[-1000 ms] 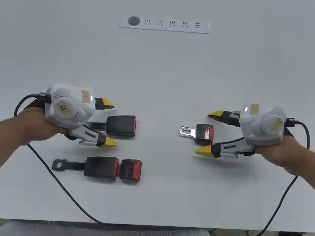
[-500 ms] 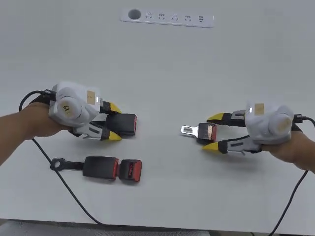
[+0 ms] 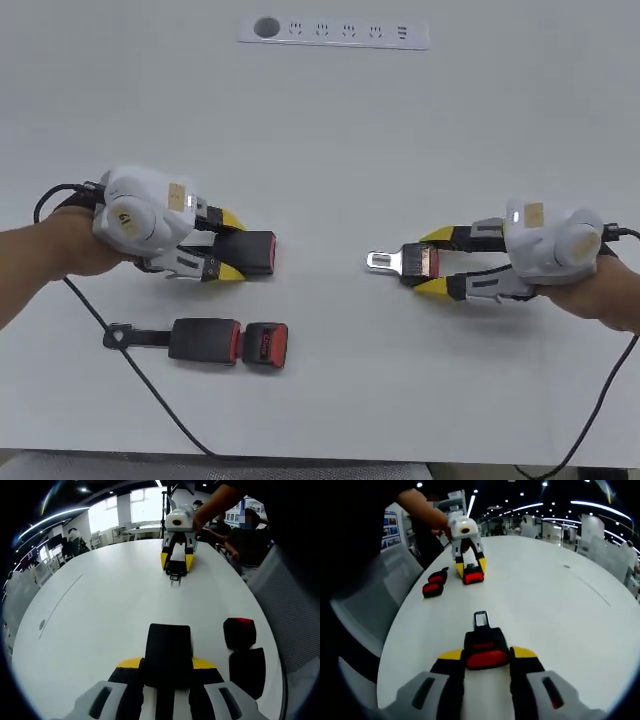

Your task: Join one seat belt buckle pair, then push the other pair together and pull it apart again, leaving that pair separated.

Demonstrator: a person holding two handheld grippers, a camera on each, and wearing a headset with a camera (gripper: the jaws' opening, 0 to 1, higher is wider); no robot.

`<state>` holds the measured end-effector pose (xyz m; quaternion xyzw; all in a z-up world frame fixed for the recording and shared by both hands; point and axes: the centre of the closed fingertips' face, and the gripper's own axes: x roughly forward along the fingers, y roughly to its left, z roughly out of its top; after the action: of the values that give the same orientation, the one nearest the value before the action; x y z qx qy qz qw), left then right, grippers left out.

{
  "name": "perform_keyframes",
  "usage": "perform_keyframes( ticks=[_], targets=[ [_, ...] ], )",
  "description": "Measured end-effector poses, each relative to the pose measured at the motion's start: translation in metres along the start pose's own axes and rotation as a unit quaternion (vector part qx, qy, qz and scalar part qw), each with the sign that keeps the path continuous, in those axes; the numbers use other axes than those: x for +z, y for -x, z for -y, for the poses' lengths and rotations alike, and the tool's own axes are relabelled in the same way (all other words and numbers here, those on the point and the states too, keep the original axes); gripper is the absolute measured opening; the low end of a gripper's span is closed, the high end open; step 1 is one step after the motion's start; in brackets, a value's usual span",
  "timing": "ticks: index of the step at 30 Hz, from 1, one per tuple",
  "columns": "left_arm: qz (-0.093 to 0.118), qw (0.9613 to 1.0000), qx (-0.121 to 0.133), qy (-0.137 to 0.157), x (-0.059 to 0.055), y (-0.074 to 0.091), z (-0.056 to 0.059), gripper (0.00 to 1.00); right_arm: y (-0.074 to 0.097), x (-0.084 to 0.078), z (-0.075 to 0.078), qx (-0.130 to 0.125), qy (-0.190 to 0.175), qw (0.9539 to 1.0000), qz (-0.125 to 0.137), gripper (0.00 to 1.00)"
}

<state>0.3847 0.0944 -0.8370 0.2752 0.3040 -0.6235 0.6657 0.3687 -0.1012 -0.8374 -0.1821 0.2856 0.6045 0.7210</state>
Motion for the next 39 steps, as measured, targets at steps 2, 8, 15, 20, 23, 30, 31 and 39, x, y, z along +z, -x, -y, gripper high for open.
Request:
perform_keyframes(
  ticks=[2,8,15,20,23,30,31,39],
  targets=[
    [0.002,1.0,0.0,0.002,0.0,0.0,0.0,0.36,0.001,0.0,0.0,-0.002,-0.003,1.0,0.003,0.35],
    [0.002,1.0,-0.002,0.005,0.0,0.001,0.0,0.36,-0.001,0.004,-0.001,-0.004,-0.015,0.9997,0.018,0.35],
    [-0.001,1.0,-0.006,0.006,0.0,0.001,0.0,0.36,-0.011,0.011,-0.004,-0.002,-0.014,0.9995,0.029,0.35],
    [-0.001,0.9999,-0.006,0.011,-0.001,0.001,0.0,0.36,-0.019,0.019,-0.008,-0.005,-0.022,0.999,0.039,0.35],
    [-0.002,0.9999,-0.006,0.011,-0.001,0.001,0.0,0.36,-0.026,0.024,-0.01,-0.006,-0.025,0.9988,0.043,0.35],
    [-0.003,0.9999,-0.007,0.012,-0.001,0.0,0.0,0.36,-0.044,0.035,-0.01,0.003,-0.022,0.9984,0.052,0.35],
    [-0.003,0.9999,-0.007,0.012,-0.001,0.0,-0.001,0.36,-0.047,0.035,-0.01,0.003,-0.026,0.9984,0.051,0.35],
    [-0.004,0.9999,-0.007,0.012,-0.001,0.001,0.0,0.36,-0.069,0.055,-0.012,0.018,-0.016,0.9982,0.055,0.35]
  ],
)
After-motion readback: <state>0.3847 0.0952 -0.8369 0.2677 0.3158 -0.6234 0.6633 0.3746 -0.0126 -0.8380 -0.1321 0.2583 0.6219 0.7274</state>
